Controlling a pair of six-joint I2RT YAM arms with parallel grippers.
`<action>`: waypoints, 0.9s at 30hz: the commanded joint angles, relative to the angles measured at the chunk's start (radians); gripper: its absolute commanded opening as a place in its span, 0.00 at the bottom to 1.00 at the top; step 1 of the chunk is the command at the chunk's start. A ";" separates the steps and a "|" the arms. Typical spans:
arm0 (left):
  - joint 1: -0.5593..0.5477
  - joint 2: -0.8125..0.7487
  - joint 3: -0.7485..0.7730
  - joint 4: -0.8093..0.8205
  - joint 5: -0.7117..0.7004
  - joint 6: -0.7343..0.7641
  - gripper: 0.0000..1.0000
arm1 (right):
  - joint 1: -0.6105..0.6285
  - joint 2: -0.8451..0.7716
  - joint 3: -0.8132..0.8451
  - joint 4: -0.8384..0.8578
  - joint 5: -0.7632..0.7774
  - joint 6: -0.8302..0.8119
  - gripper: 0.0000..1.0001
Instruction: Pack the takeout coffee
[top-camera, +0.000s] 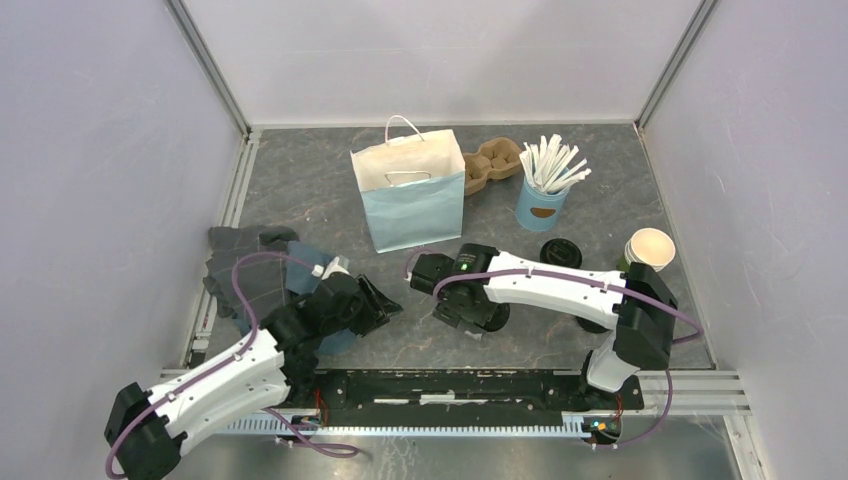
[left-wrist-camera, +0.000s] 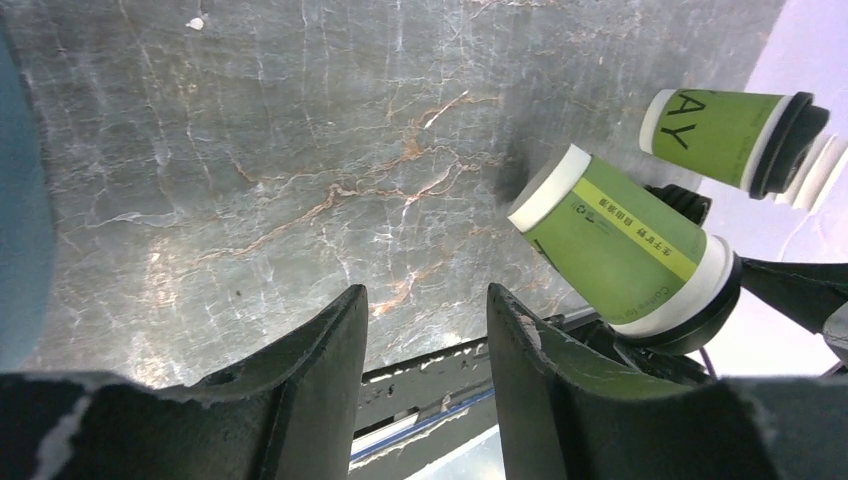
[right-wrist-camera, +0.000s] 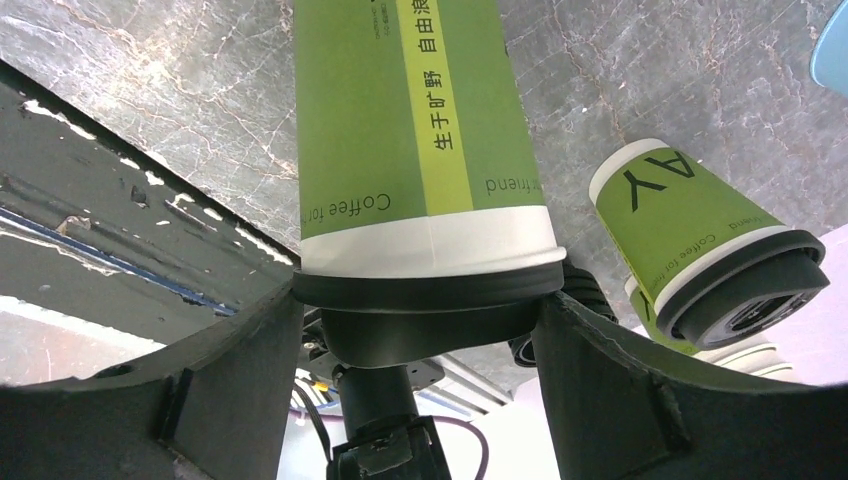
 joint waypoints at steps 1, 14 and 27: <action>0.009 0.025 0.078 -0.054 -0.040 0.104 0.55 | -0.004 -0.003 0.020 -0.014 -0.020 0.035 0.82; 0.182 0.283 0.081 0.220 0.303 0.160 0.58 | -0.032 0.098 0.210 -0.011 0.042 -0.064 0.84; 0.162 0.525 0.021 0.716 0.368 -0.185 0.34 | -0.039 0.087 0.185 0.000 0.013 -0.078 0.84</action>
